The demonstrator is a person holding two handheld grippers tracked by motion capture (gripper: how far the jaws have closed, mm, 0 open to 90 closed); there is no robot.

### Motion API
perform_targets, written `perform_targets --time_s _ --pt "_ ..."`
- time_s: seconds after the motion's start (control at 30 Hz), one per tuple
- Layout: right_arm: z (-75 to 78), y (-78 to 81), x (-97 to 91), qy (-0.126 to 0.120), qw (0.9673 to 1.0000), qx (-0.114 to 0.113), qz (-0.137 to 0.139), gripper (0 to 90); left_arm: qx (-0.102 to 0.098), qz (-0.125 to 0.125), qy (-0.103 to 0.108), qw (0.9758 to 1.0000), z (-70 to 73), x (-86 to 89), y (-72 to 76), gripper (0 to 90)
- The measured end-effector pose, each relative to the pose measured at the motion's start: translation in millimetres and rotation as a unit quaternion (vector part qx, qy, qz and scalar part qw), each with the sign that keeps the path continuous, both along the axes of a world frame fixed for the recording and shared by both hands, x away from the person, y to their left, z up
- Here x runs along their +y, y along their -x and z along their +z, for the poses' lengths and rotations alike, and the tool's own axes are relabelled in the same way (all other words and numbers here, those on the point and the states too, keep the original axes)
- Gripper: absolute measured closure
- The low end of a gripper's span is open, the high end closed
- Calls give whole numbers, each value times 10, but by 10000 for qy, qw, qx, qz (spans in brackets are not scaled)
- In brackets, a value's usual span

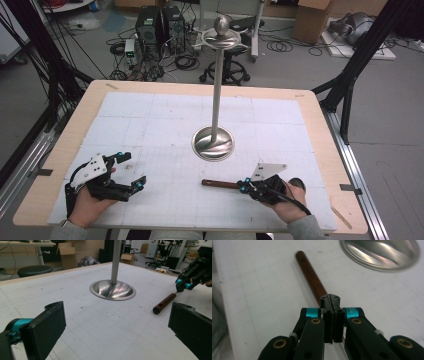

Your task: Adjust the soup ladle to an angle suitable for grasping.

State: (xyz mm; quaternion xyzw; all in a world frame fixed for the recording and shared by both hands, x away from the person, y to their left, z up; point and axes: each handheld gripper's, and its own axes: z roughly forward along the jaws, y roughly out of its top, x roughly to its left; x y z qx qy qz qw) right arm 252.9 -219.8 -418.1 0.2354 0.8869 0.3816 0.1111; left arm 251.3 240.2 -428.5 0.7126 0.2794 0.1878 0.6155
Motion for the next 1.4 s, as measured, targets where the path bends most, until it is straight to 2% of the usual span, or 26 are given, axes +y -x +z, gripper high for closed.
perform_targets --time_s 0.13,0.27,0.5,0.73,1.0,1.27,1.4 --pt "-61 -14 229 -1 9991 117 417 900 14 12 -16 10000 0 2 11 18" --pt "-119 -34 386 184 9974 149 684 900 17 29 -9 10000 -2 19 26 18" --pt "-190 -112 496 362 9956 177 850 900 26 70 -3 10000 -6 46 51 18" --pt "-203 -181 507 392 9957 -21 835 900 42 90 -14 9999 -10 63 66 18" --pt "-217 -299 511 344 9973 -70 651 900 69 105 -7 9999 -13 68 72 18" --pt "-223 -452 519 399 9974 -201 572 900 69 118 1 9999 -14 76 68 18" --pt "-225 -506 518 380 9979 -172 498 900 75 114 6 9999 -16 75 67 18"
